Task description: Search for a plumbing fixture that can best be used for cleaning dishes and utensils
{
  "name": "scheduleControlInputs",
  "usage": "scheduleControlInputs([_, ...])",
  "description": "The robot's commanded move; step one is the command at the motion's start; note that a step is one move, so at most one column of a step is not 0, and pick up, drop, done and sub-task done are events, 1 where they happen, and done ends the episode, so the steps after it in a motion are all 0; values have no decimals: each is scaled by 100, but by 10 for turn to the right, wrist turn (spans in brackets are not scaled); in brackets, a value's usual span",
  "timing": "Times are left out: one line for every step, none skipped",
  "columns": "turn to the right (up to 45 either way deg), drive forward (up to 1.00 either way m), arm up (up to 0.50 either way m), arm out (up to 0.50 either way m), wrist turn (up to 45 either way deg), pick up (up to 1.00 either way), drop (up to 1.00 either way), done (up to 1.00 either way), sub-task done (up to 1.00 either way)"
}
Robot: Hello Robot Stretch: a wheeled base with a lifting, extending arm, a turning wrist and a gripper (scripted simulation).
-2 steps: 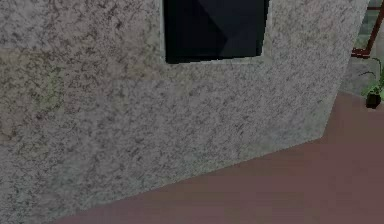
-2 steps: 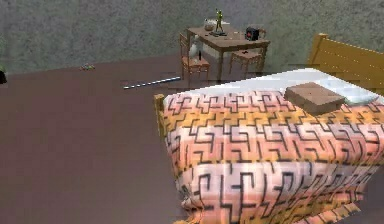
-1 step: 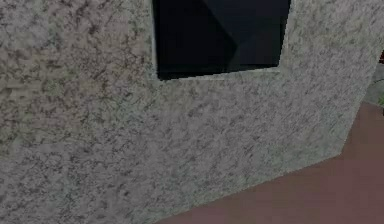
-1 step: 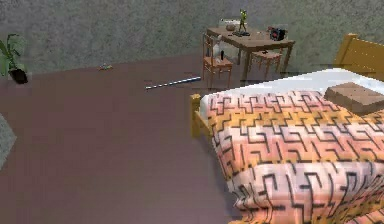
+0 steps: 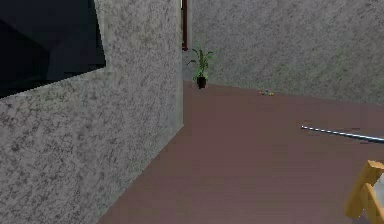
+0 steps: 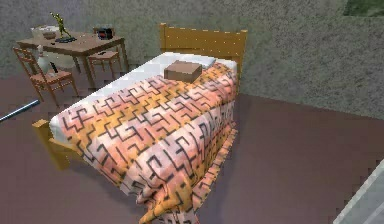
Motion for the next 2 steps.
scheduleControlInputs([150,0,0,0,0,0,0,0,0])
scheduleControlInputs([0,100,0,0,0,0,0,0,0])
